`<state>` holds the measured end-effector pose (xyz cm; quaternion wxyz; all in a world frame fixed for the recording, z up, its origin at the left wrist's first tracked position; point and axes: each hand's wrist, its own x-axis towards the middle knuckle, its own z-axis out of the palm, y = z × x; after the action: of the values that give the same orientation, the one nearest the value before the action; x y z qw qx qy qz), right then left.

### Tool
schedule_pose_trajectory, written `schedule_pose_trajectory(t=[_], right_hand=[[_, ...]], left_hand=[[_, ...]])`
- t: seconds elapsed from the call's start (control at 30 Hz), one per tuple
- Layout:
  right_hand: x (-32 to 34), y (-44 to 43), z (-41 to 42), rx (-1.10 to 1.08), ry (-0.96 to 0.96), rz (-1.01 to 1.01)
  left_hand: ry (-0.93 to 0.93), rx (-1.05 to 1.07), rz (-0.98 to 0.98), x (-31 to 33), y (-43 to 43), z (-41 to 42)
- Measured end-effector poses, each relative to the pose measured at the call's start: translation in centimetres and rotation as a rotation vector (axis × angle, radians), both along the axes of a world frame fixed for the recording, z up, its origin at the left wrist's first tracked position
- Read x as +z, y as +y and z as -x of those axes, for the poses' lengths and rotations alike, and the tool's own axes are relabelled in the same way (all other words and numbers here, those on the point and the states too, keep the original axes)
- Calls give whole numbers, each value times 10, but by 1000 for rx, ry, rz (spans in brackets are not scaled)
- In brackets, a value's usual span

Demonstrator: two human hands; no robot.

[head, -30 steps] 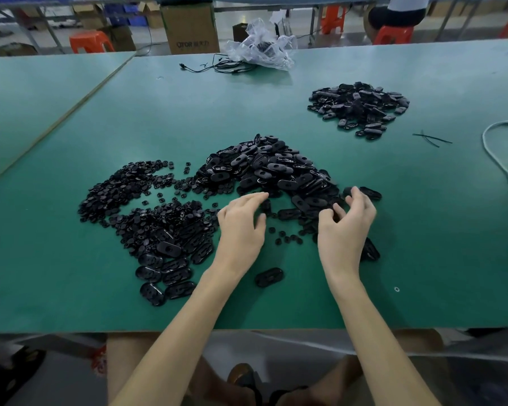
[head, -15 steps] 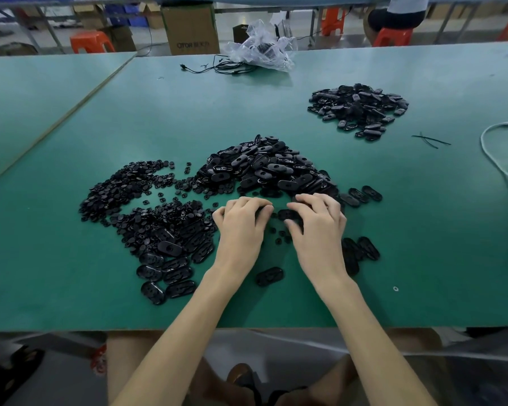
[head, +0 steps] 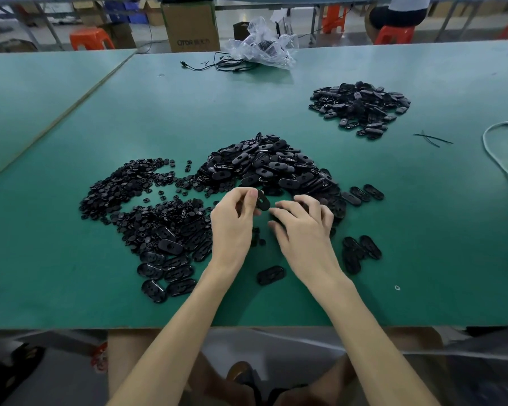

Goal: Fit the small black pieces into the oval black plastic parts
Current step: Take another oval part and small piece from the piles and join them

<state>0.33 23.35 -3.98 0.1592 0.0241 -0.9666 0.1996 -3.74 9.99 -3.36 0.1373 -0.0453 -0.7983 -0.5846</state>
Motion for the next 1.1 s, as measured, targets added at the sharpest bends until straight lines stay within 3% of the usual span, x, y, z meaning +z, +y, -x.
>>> schedule_pose_trajectory(t=[0.17, 0.43, 0.53, 0.7, 1.1], right_hand=[[2, 1, -1, -4, 68, 45], [6, 5, -1, -77, 165, 371], [5, 8, -1, -154, 207, 471], [6, 11, 0, -142, 173, 598], [8, 11, -3, -126, 152, 645]], left_hand=[[18, -46, -43, 2, -1, -1], [47, -151, 34, 4, 3, -2], [66, -106, 176, 1, 2, 0], [65, -100, 627, -6, 6, 0], [83, -78, 681, -4, 8, -5]])
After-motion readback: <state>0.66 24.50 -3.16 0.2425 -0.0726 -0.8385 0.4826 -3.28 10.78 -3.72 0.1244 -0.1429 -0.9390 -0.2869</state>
